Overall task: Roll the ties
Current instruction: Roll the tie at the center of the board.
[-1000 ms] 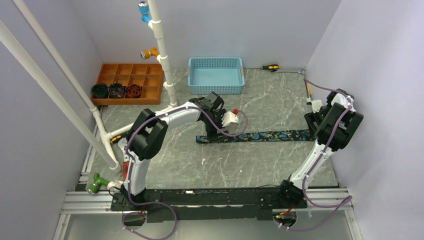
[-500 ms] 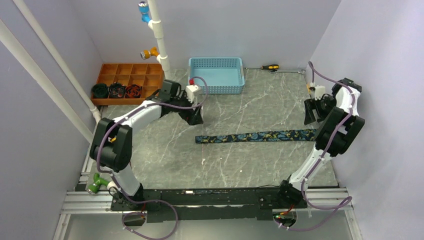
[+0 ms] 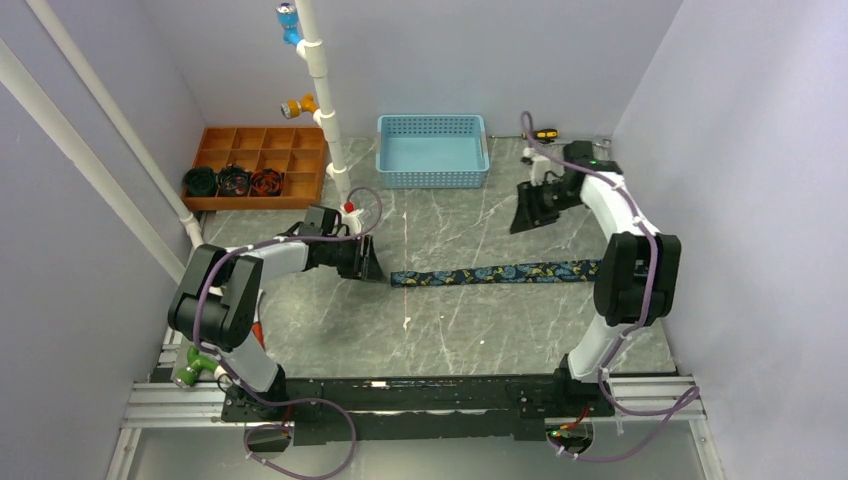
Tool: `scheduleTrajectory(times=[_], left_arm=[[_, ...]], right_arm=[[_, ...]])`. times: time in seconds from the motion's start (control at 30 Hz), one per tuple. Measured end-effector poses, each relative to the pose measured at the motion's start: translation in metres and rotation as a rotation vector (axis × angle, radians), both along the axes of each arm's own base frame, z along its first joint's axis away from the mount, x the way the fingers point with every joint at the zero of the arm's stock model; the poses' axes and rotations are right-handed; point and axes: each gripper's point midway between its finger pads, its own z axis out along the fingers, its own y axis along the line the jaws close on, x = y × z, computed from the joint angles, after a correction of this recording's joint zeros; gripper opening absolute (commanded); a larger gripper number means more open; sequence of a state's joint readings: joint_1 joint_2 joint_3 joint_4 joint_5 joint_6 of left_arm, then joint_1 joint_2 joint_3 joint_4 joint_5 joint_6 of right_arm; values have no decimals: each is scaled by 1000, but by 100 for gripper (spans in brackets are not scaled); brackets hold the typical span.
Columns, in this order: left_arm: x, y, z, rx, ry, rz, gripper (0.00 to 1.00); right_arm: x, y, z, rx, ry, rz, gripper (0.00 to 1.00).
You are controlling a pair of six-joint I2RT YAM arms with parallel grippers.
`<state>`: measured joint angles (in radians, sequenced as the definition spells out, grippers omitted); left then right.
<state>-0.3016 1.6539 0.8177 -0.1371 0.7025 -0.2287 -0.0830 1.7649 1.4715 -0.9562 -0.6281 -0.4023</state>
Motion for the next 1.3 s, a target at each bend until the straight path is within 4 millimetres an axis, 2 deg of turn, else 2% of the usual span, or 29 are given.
scheduleTrajectory(times=[0.17,0.23,0.3,0.43,0.6,0.67,0.87,1.1,1.3], left_arm=[[4,-7,9,-67,-2,14,45],[8,-12,13,-103,-7,10,44],[9,-16,14,-129,2,7,44],[9,-20,10,-155,27,4,54],[8,-21,8,-161,36,4,53],[8,-20,7,-163,35,7,52],[-2,-14,-4,-157,80,26,49],[0,-17,-10,-184,105,28,47],[0,-26,-5,-229,118,13,30]], right_arm=[[-19,80,-16,111,84,86,21],[-25,112,-20,160,112,129,17],[-32,136,-24,194,139,160,15],[-49,168,-34,231,195,202,10],[-62,200,-42,261,246,243,3],[-67,212,-47,269,265,258,0],[-83,236,-72,262,342,286,0],[-84,237,-99,232,392,265,0],[-85,233,-116,198,424,245,0]])
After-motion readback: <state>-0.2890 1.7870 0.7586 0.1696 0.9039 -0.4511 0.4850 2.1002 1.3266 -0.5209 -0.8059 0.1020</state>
